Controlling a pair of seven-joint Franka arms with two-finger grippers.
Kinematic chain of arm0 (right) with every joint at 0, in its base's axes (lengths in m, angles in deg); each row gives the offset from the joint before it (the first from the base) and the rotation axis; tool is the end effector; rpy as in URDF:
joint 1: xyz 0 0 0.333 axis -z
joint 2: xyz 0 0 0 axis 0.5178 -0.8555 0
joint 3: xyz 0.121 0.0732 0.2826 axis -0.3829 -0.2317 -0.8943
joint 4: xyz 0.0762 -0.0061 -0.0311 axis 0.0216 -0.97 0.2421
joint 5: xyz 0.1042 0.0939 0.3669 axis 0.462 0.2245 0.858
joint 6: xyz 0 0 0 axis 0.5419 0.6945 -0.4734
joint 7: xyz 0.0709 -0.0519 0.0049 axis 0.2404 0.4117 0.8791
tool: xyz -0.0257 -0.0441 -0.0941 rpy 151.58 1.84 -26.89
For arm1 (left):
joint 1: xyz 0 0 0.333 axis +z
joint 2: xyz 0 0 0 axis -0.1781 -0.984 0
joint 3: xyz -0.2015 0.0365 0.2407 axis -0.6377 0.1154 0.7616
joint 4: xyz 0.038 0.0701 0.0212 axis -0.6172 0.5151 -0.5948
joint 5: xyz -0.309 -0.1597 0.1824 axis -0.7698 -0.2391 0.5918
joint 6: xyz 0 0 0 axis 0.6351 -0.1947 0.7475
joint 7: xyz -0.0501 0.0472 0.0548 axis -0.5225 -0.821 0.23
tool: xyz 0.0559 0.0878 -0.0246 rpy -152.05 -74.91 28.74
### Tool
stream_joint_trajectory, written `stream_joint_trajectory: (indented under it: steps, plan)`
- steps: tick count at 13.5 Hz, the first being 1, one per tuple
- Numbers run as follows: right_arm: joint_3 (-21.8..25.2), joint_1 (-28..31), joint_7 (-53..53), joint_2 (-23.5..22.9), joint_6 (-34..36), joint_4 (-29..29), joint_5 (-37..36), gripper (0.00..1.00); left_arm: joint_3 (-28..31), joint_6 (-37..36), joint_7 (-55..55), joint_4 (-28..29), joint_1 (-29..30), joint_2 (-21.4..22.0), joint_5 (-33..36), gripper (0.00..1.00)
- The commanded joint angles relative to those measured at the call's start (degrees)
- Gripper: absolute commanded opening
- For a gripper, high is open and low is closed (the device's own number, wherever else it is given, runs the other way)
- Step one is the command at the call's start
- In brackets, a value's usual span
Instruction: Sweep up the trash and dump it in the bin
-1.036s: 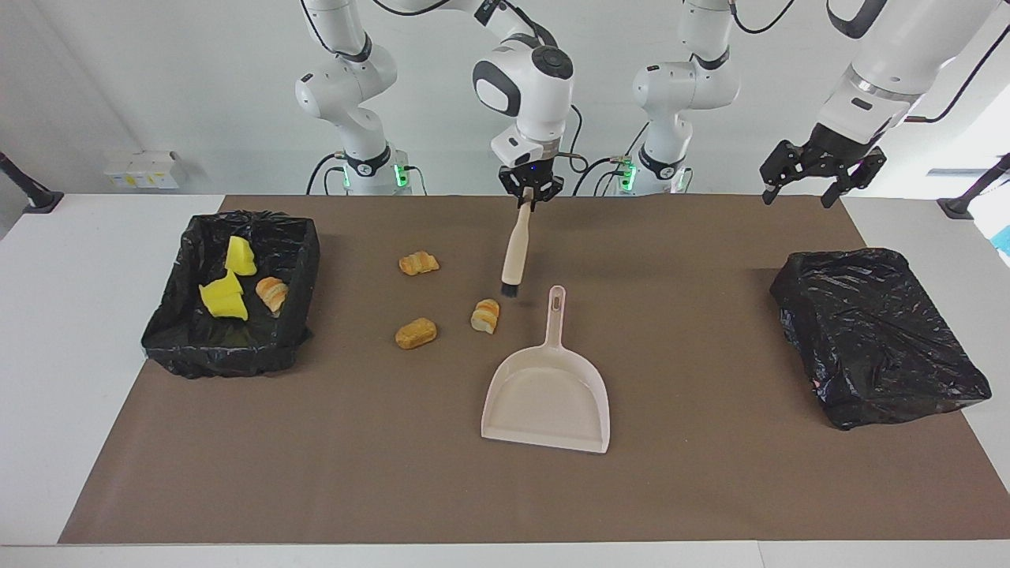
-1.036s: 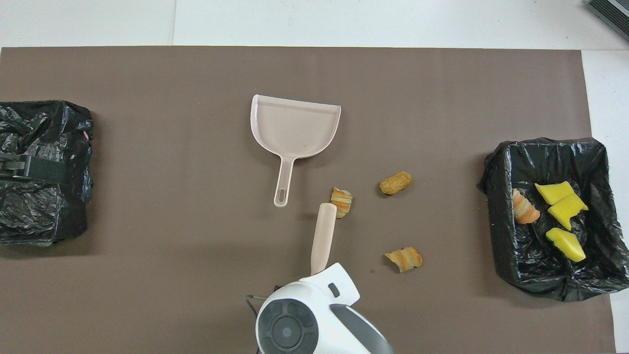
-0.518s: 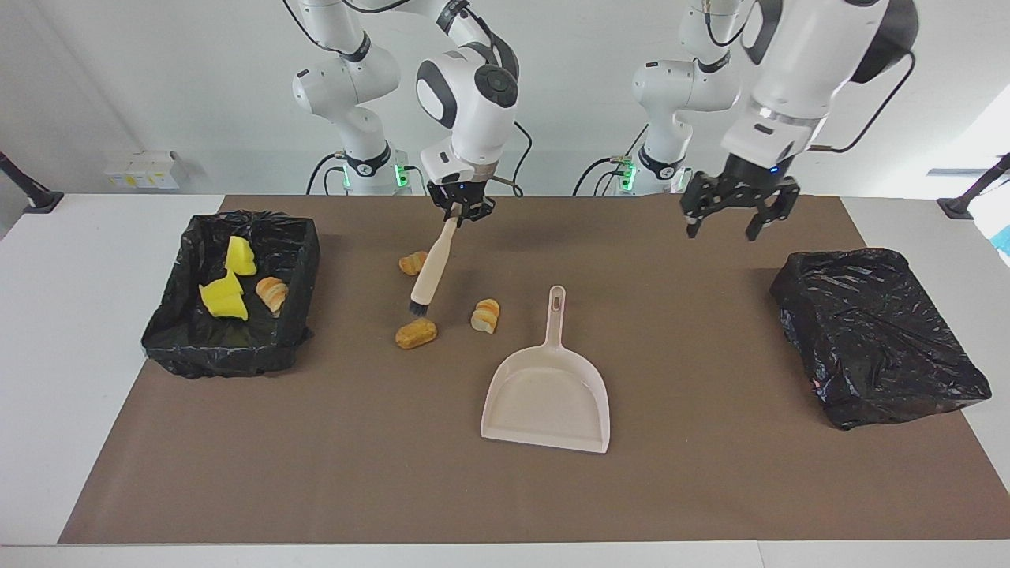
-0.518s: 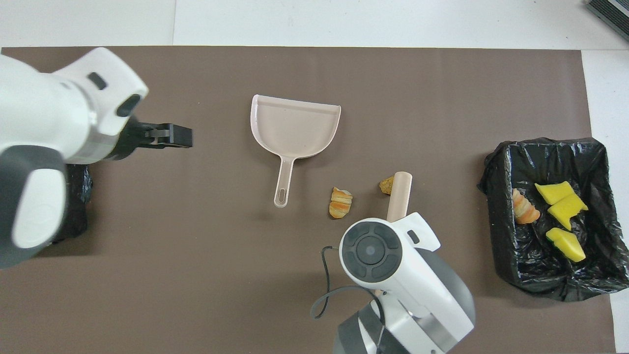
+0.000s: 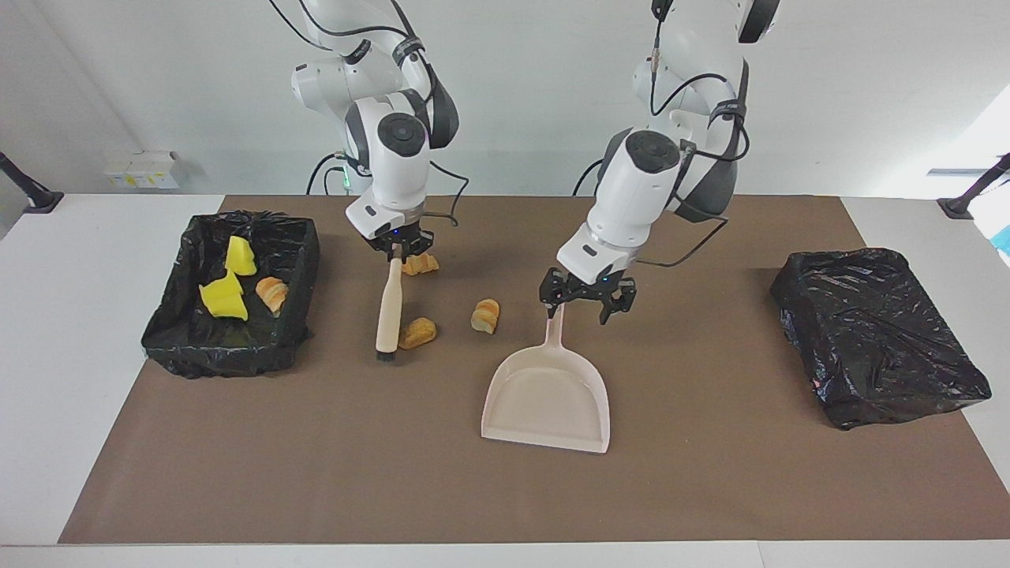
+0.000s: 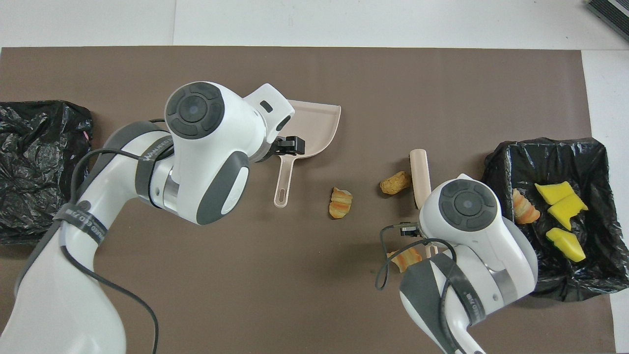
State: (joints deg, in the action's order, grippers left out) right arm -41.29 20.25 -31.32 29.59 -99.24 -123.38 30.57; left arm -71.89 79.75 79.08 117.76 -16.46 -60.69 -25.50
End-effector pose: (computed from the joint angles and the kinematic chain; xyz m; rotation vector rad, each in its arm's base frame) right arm 0.4708 0.1577 0.3781 2.9525 0.0793 -0.1608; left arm 0.5730 -0.3543 0.4272 2.9696 -0.1934 0.1220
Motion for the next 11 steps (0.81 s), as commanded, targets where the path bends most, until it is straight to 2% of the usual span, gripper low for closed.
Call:
stream_joint_trajectory:
  steps: [1, 4, 8, 9, 11]
  plan:
    - [-0.9, 3.3, 13.1, 1.1, -1.9, -2.1, 0.7, 0.00, 1.1, 0.1, -4.7, 4.3, -2.7, 0.6, -0.7, 1.00]
    - [-0.9, 5.7, 28.0, 1.2, -1.7, -2.7, 3.2, 0.00, 1.1, 1.2, -5.4, 7.5, -4.1, -0.3, -0.7, 1.00]
    - [-1.0, 4.0, 30.4, 1.3, -1.7, -2.8, 6.0, 0.00, 1.1, 1.1, -5.6, 7.5, -4.6, -0.4, -0.1, 1.00]
    - [-1.0, 3.5, 30.5, 1.3, -1.6, -2.6, 6.0, 0.00, 1.1, 1.0, -5.6, 7.3, -4.5, -0.4, 0.1, 0.88]
    - [-1.0, 3.4, 31.0, 1.1, -1.3, -2.1, 6.0, 0.00, 1.1, 0.2, -5.5, 7.5, -4.6, -0.3, 0.1, 0.25]
